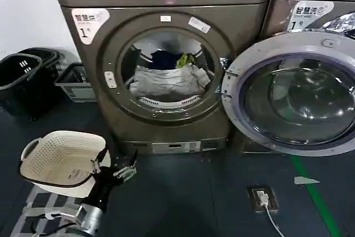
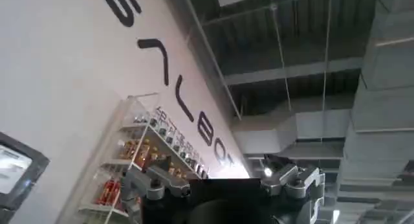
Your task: Grasp the clothes from the dryer.
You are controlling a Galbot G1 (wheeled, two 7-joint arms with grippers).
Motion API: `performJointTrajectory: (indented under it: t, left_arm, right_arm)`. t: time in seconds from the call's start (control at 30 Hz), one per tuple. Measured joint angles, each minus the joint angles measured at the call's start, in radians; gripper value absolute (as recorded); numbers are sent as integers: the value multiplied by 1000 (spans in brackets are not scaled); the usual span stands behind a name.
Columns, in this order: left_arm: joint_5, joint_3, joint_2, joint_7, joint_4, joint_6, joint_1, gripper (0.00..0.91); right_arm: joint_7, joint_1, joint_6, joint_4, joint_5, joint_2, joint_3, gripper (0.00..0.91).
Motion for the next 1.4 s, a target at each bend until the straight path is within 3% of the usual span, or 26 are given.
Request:
performJointTrajectory:
  t: [1.4]
  left_arm:
    - [3,5,0,-13,-27,17,9,907]
  right_arm:
    - [-20,-5,8,11,-24,29,31,907]
